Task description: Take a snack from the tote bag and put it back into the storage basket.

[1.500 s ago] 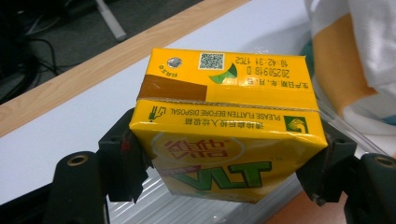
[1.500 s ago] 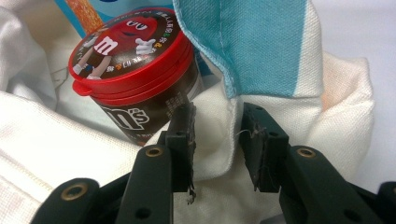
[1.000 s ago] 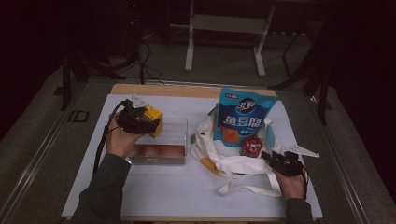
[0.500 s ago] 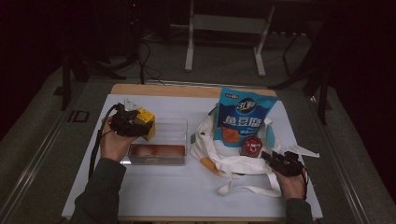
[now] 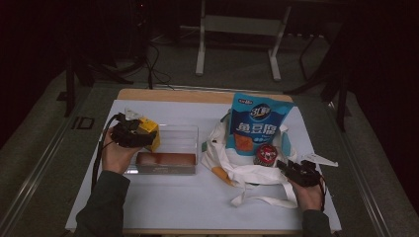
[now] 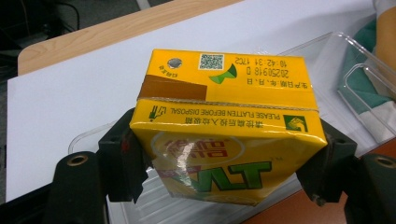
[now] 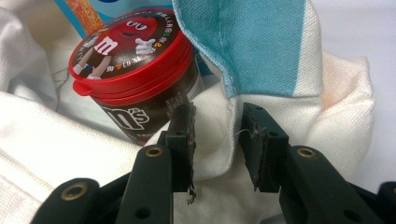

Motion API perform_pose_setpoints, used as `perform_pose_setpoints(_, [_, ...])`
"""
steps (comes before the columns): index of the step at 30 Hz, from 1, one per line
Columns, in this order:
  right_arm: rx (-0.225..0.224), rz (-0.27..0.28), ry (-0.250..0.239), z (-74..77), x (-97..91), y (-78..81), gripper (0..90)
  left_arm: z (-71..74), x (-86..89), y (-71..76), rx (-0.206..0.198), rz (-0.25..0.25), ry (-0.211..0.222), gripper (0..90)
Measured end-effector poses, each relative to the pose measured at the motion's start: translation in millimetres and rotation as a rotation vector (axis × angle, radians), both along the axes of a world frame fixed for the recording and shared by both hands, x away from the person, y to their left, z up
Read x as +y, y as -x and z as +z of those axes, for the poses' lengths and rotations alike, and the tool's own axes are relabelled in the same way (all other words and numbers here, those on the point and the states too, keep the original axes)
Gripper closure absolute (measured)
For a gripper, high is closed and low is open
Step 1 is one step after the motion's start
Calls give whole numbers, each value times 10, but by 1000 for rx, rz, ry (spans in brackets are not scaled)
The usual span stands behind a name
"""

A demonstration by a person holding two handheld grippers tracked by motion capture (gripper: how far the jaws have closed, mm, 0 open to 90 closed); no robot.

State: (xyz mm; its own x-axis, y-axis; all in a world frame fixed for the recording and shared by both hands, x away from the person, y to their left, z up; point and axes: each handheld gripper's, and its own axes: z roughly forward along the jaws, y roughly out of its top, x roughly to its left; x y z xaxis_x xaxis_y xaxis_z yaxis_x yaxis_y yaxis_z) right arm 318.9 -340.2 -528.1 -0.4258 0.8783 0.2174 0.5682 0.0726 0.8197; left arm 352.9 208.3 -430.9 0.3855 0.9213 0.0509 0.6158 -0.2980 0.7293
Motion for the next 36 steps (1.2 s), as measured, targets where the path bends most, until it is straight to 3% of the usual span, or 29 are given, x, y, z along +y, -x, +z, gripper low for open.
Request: perform_pose_setpoints(36, [0, 0, 1, 1, 2, 1, 656, -153, 158, 40, 25, 29, -7, 283])
